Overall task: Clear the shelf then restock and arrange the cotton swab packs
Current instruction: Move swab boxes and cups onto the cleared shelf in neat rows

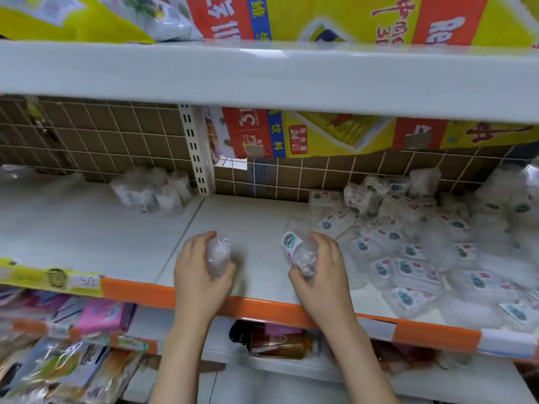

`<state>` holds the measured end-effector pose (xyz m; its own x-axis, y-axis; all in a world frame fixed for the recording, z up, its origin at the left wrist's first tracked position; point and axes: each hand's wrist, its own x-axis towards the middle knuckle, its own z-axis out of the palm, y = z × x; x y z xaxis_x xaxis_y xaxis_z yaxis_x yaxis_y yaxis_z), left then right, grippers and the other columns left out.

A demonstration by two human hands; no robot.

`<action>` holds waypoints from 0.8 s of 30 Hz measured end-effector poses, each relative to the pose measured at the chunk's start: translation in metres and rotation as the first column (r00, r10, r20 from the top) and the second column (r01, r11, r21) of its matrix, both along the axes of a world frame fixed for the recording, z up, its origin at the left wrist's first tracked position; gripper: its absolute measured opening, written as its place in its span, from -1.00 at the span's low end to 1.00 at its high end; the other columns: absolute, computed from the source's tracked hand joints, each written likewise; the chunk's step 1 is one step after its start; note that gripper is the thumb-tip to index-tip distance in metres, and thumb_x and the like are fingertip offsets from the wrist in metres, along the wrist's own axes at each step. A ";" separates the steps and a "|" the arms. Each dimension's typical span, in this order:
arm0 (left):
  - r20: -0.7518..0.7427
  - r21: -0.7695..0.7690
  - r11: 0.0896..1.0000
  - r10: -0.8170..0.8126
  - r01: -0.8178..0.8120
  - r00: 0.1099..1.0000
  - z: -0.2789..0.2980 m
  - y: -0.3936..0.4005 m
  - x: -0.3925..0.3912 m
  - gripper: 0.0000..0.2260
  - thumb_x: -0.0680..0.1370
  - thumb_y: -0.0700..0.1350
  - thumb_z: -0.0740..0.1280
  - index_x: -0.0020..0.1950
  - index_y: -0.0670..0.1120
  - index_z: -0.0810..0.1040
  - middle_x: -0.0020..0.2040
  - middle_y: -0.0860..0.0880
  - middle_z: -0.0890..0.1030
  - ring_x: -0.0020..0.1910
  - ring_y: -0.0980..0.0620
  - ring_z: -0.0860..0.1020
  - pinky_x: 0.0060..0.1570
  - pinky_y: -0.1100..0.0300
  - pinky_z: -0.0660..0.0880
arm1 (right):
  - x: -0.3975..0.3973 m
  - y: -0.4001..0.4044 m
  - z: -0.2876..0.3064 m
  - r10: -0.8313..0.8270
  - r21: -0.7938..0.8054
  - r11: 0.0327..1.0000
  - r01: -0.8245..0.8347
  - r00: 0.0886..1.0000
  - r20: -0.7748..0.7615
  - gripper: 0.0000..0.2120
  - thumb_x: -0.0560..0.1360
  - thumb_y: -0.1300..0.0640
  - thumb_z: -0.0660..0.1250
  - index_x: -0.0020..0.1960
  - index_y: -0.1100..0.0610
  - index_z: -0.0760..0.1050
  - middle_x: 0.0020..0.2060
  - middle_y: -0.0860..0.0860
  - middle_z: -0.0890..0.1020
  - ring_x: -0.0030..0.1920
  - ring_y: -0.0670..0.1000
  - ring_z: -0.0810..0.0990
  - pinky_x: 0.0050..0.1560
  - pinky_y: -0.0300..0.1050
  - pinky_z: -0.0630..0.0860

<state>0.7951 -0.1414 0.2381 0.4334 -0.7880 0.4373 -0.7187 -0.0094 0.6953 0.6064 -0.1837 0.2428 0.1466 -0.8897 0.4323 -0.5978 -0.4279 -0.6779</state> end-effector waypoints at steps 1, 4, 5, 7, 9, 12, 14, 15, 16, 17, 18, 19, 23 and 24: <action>0.017 0.014 0.999 0.033 -0.033 0.999 -0.002 0.001 0.009 -0.50 0.30 -0.07 0.31 0.23 -0.16 0.49 0.15 -0.10 0.53 0.12 -0.10 0.46 0.09 0.20 0.27 | 0.006 0.000 0.000 0.007 0.005 1.000 -0.007 1.000 -0.006 -0.45 0.34 0.28 0.39 0.30 0.15 0.35 0.12 -0.11 0.31 0.16 -0.09 0.34 0.18 -0.39 0.19; 0.081 0.050 0.991 0.124 -0.128 0.989 -0.006 0.002 0.030 -0.49 0.28 -0.03 0.29 0.20 -0.16 0.51 0.12 -0.14 0.55 0.06 -0.21 0.47 0.03 0.14 0.26 | 0.021 -0.004 0.001 0.031 0.018 0.999 -0.030 0.999 -0.022 -0.47 0.35 0.28 0.40 0.29 0.14 0.36 0.10 -0.09 0.32 0.16 -0.05 0.37 0.15 -0.31 0.24; 0.089 0.057 0.987 0.144 -0.149 0.986 -0.007 0.001 0.034 -0.50 0.28 -0.04 0.30 0.20 -0.16 0.52 0.12 -0.14 0.56 0.06 -0.22 0.47 0.02 0.13 0.25 | 0.024 -0.006 0.000 0.038 0.031 0.999 -0.038 0.999 -0.024 -0.47 0.36 0.28 0.40 0.29 0.15 0.35 0.12 -0.06 0.36 0.16 -0.03 0.39 0.13 -0.32 0.24; 0.091 0.067 0.983 0.165 -0.171 0.982 -0.008 -0.002 0.041 -0.53 0.32 -0.05 0.35 0.21 -0.16 0.51 0.13 -0.14 0.55 0.06 -0.22 0.47 0.02 0.12 0.25 | 0.030 -0.011 -0.002 0.046 0.060 0.997 -0.044 0.999 -0.027 -0.47 0.38 0.26 0.40 0.30 0.16 0.33 0.18 0.03 0.41 0.18 0.01 0.41 0.12 -0.30 0.27; 0.087 0.065 0.982 0.169 -0.175 0.982 -0.010 -0.007 0.045 -0.56 0.37 -0.10 0.44 0.23 -0.15 0.50 0.15 -0.14 0.53 0.09 -0.20 0.46 0.05 0.11 0.28 | 0.034 -0.018 -0.006 0.046 0.060 0.997 -0.044 0.999 -0.028 -0.47 0.36 0.27 0.40 0.29 0.18 0.33 0.19 0.09 0.43 0.17 0.05 0.43 0.12 -0.28 0.30; 0.095 0.050 0.983 0.170 -0.176 0.981 -0.010 -0.016 0.048 -0.54 0.39 -0.16 0.48 0.25 -0.15 0.48 0.19 -0.13 0.51 0.13 -0.18 0.43 0.09 0.14 0.27 | 0.040 -0.031 -0.008 0.061 0.044 0.997 -0.060 0.997 -0.041 -0.50 0.34 0.30 0.41 0.24 0.21 0.37 0.18 0.11 0.43 0.16 0.06 0.43 0.12 -0.38 0.23; 0.088 0.046 0.982 0.179 -0.183 0.980 -0.008 -0.024 0.050 -0.54 0.40 -0.15 0.47 0.27 -0.15 0.46 0.20 -0.15 0.50 0.14 -0.19 0.42 0.10 0.12 0.28 | 0.042 -0.041 -0.008 0.086 0.017 0.996 -0.086 0.995 -0.053 -0.51 0.32 0.31 0.42 0.21 0.21 0.39 0.17 0.11 0.43 0.15 0.03 0.42 0.11 -0.44 0.19; 0.083 0.045 0.982 0.179 -0.184 0.980 -0.006 -0.028 0.050 -0.54 0.40 -0.15 0.47 0.27 -0.15 0.46 0.21 -0.15 0.49 0.15 -0.18 0.42 0.11 0.11 0.29 | 0.044 -0.045 -0.009 0.095 0.005 0.995 -0.095 0.994 -0.056 -0.51 0.31 0.32 0.42 0.21 0.21 0.40 0.16 0.12 0.43 0.14 0.01 0.40 0.11 -0.46 0.18; 0.082 0.038 0.983 0.177 -0.180 0.981 -0.006 -0.031 0.051 -0.54 0.41 -0.15 0.47 0.28 -0.15 0.46 0.21 -0.15 0.49 0.15 -0.18 0.42 0.11 0.11 0.29 | 0.045 -0.050 -0.010 0.098 -0.004 0.995 -0.098 0.994 -0.055 -0.51 0.32 0.31 0.41 0.23 0.21 0.40 0.17 0.12 0.42 0.14 -0.01 0.39 0.11 -0.49 0.16; 0.086 0.027 0.984 0.171 -0.174 0.981 -0.005 -0.033 0.052 -0.54 0.41 -0.15 0.46 0.28 -0.15 0.46 0.21 -0.15 0.49 0.15 -0.17 0.42 0.11 0.12 0.29 | 0.047 -0.054 -0.011 0.098 -0.001 0.995 -0.098 0.994 -0.053 -0.51 0.35 0.30 0.40 0.25 0.20 0.39 0.19 0.11 0.41 0.16 -0.01 0.39 0.11 -0.50 0.15; 0.093 0.017 0.986 0.166 -0.168 0.982 -0.005 -0.035 0.053 -0.54 0.41 -0.15 0.47 0.27 -0.16 0.46 0.20 -0.15 0.49 0.14 -0.17 0.42 0.10 0.13 0.29 | 0.050 -0.057 -0.011 0.100 0.015 0.995 -0.100 0.994 -0.051 -0.51 0.38 0.28 0.39 0.29 0.18 0.38 0.22 0.10 0.40 0.19 -0.01 0.38 0.12 -0.50 0.15; 0.099 0.012 0.986 0.163 -0.165 0.982 -0.006 -0.036 0.056 -0.54 0.41 -0.16 0.47 0.27 -0.16 0.46 0.20 -0.16 0.49 0.14 -0.18 0.42 0.10 0.12 0.29 | 0.054 -0.059 -0.012 0.107 0.037 0.994 -0.105 0.993 -0.056 -0.51 0.41 0.26 0.37 0.32 0.16 0.36 0.25 0.08 0.37 0.22 -0.01 0.38 0.13 -0.49 0.14; 0.103 0.004 0.987 0.159 -0.161 0.982 -0.011 -0.040 0.080 -0.53 0.41 -0.18 0.47 0.28 -0.19 0.46 0.20 -0.19 0.48 0.15 -0.20 0.43 0.12 0.05 0.34 | 0.078 -0.064 -0.015 0.133 0.078 0.989 -0.127 0.988 -0.073 -0.50 0.48 0.21 0.32 0.39 0.10 0.32 0.29 0.03 0.30 0.24 -0.02 0.36 0.13 -0.45 0.19; 0.102 0.000 0.987 0.157 -0.158 0.982 -0.012 -0.041 0.089 -0.53 0.41 -0.19 0.47 0.28 -0.19 0.46 0.20 -0.20 0.47 0.16 -0.21 0.43 0.12 0.05 0.35 | 0.086 -0.064 -0.015 0.134 0.082 0.988 -0.128 0.988 -0.071 -0.50 0.48 0.21 0.32 0.39 0.09 0.31 0.28 0.03 0.29 0.23 -0.02 0.37 0.15 -0.41 0.23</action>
<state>0.8838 -0.1821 0.2259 0.5059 -0.7171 0.4793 -0.7746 -0.1332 0.6183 0.6928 -0.2480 0.2277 0.2941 -0.8909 0.3461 -0.5913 -0.4541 -0.6665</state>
